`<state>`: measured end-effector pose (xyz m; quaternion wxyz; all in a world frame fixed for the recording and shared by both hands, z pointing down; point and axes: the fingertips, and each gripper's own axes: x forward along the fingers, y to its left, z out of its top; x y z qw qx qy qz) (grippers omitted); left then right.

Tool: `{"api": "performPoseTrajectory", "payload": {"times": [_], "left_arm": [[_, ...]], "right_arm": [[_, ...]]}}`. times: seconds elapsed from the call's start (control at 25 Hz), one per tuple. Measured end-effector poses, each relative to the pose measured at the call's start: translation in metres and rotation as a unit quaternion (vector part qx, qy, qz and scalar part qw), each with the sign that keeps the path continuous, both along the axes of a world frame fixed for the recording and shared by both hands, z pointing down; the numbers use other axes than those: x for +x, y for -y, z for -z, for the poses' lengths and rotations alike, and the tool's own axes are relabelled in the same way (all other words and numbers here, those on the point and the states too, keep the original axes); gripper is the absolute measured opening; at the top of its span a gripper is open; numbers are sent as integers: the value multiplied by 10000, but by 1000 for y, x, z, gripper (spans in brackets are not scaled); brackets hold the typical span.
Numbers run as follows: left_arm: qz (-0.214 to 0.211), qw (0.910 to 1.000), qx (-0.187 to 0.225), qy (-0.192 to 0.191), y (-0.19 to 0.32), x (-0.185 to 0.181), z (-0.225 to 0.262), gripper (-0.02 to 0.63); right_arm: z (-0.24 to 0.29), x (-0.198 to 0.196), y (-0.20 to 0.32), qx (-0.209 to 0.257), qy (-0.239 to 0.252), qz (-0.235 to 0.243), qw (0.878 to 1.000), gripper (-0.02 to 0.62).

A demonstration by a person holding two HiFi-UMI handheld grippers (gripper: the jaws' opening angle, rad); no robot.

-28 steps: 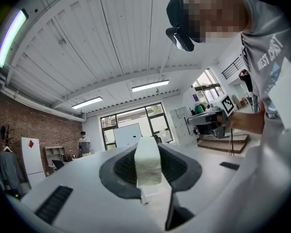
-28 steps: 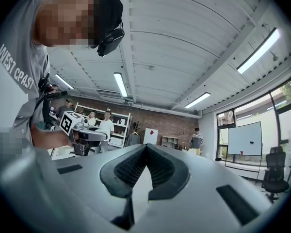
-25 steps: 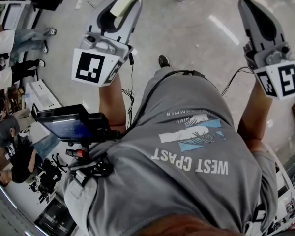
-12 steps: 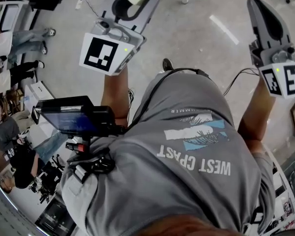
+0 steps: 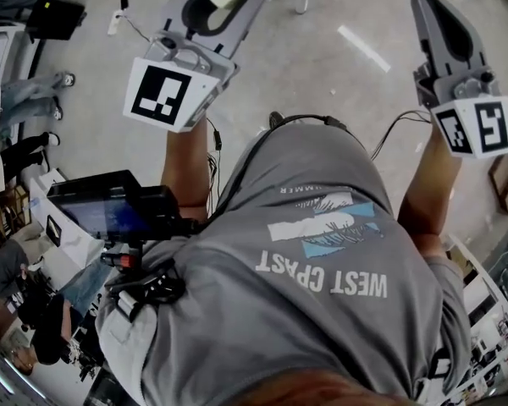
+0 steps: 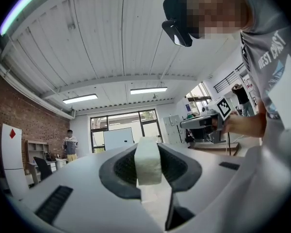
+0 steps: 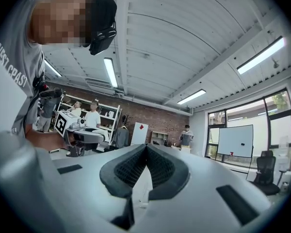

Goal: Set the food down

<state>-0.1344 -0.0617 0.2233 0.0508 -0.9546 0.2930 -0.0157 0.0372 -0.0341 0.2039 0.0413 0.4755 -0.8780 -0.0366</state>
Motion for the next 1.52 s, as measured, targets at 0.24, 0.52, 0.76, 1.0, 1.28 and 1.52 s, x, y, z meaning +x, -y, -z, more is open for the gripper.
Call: {"api": "performPoseTrajectory", "payload": {"times": [0.24,0.52,0.76,1.0,1.28,1.52], "left_arm": [[82,9999,137,41,5,2,12,106],[81,9997,-84,201,-1,-7,-8,106],[325,9990,-89,299,3,-24,-14,106],[476,9983,-92,320,8,-27,-16,106],[596,9974,-57,411,13,-33,-15,106],[529,9971,-99,545,10,-35,-21,106]], "right_arm": [[9,3,9,97,-32,89,9999,8],[-19,-5,2,-298,106,78,9995,8],[-35,-26,17,-375,212,402,9983,8],[-32,-34,31,-339,193,612,9974,8],[-30,-45,37,-292,217,820,9960,8],[-42,-45,36,-326,304,761,9961,8]]}}
